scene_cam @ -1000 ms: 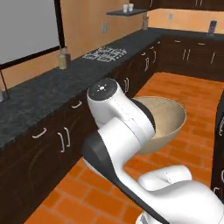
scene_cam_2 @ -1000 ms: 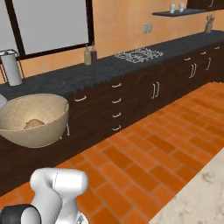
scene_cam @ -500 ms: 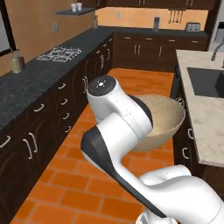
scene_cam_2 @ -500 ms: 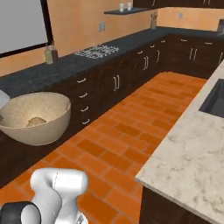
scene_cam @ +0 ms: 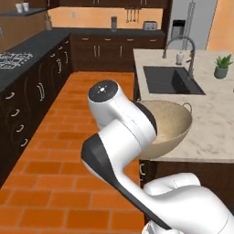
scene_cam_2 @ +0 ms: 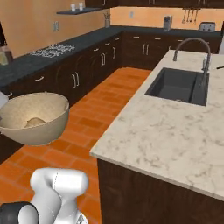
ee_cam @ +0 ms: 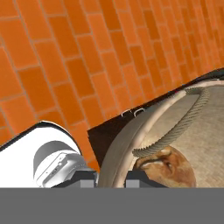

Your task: Open the cabinet, pick up the bread from the cabinet and place it in the basket. Then move the basket to the dining counter.

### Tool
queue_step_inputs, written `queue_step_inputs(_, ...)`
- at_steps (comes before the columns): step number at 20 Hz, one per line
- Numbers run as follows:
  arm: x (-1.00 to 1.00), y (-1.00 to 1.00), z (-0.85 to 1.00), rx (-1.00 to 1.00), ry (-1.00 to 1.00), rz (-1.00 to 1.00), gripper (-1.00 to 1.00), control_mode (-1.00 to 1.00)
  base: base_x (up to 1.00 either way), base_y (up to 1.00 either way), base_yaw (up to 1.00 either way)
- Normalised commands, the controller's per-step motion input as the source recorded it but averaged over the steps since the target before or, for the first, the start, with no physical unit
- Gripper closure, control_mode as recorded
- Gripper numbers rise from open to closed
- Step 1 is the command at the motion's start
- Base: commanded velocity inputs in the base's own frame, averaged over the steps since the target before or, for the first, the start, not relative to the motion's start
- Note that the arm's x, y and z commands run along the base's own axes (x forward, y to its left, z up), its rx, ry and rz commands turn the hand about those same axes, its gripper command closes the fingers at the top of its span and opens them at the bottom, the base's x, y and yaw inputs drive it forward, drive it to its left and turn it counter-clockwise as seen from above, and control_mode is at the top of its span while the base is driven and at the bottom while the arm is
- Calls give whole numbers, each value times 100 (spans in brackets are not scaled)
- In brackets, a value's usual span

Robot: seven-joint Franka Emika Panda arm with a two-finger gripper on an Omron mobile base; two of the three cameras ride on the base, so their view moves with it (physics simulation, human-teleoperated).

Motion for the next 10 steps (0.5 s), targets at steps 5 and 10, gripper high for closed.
queue_step_inputs(5,0,0,0,0,0,0,100,100,0,-96,-40)
queue_step_inputs(10,0,0,0,0,0,0,100,100,0,-99,-36)
